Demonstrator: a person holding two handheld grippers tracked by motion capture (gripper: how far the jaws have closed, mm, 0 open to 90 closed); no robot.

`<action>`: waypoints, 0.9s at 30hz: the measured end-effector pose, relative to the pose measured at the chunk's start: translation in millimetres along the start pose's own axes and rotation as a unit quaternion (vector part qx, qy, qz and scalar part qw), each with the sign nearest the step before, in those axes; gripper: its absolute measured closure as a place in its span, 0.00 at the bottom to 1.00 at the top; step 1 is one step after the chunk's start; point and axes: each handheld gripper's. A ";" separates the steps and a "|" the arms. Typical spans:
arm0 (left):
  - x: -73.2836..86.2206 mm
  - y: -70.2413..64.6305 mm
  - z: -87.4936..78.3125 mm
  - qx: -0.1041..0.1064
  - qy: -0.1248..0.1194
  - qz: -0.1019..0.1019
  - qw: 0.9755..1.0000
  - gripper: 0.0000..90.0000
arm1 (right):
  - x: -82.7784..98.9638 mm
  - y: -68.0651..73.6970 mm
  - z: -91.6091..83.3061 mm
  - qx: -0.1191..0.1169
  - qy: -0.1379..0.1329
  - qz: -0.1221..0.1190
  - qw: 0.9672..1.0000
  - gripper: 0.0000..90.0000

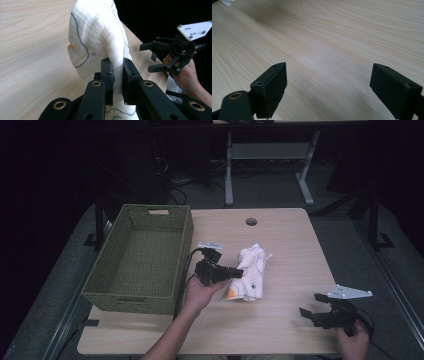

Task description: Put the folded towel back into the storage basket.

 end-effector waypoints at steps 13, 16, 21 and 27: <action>-8.0 1.2 -19.0 0.005 -0.010 -0.003 1.000 0.91 | 0.6 0.2 -0.5 0.008 0.003 0.000 1.000 0.15; -9.3 3.9 -25.1 0.005 -0.012 -0.006 1.000 0.91 | 0.8 0.3 -1.0 0.010 0.002 0.000 1.000 0.15; -12.5 6.6 -35.6 0.001 -0.016 -0.009 1.000 0.91 | 1.3 1.0 -0.9 0.013 0.002 0.001 1.000 0.15; -21.2 5.0 -47.9 0.000 -0.021 -0.003 1.000 0.91 | 2.2 2.3 -2.1 0.019 0.003 0.006 1.000 0.15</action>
Point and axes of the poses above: each handheld gripper's, and its own axes: z roughly forward along the jaws, x roughly out of its underside, y roughly to its left, and after that the axes turned 8 degrees about -y, right-handed
